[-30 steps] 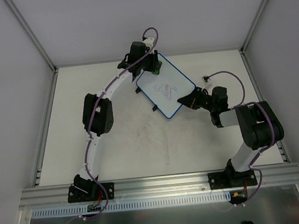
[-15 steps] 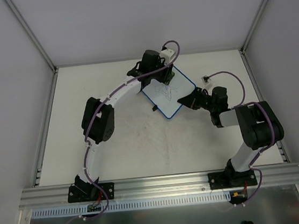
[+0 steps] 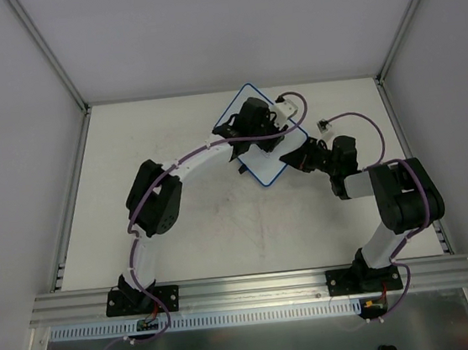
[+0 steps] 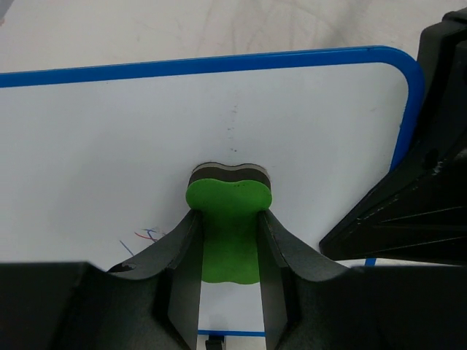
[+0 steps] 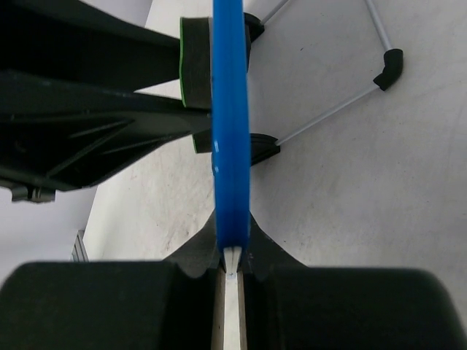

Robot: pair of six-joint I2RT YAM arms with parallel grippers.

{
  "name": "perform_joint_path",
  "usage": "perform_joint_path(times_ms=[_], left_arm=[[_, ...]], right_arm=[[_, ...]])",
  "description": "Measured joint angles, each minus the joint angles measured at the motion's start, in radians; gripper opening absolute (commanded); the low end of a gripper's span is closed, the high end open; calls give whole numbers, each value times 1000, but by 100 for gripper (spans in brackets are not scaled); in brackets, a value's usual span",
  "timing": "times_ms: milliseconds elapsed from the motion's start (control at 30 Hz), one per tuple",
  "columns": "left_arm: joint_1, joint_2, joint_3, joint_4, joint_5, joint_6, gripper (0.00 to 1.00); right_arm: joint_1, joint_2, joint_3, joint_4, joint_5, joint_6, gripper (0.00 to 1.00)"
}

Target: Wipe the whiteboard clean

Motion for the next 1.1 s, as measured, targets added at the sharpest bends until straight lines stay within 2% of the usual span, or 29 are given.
perform_joint_path(times_ms=[167, 400, 700, 833, 1100], left_arm=[[-38, -2, -6, -3, -79, 52, 0], [-42, -10, -24, 10, -77, 89, 0], [-42, -40, -85, 7, 47, 110, 0], [-40, -40, -81, 0, 51, 105, 0], [31, 4, -2, -54, 179, -8, 0]], right_arm=[[-5, 0, -7, -4, 2, -3, 0], [-5, 0, -7, -3, -1, -5, 0], [-5, 0, -7, -3, -2, -15, 0], [-5, 0, -7, -3, -2, -17, 0], [-5, 0, -7, 2, -2, -19, 0]])
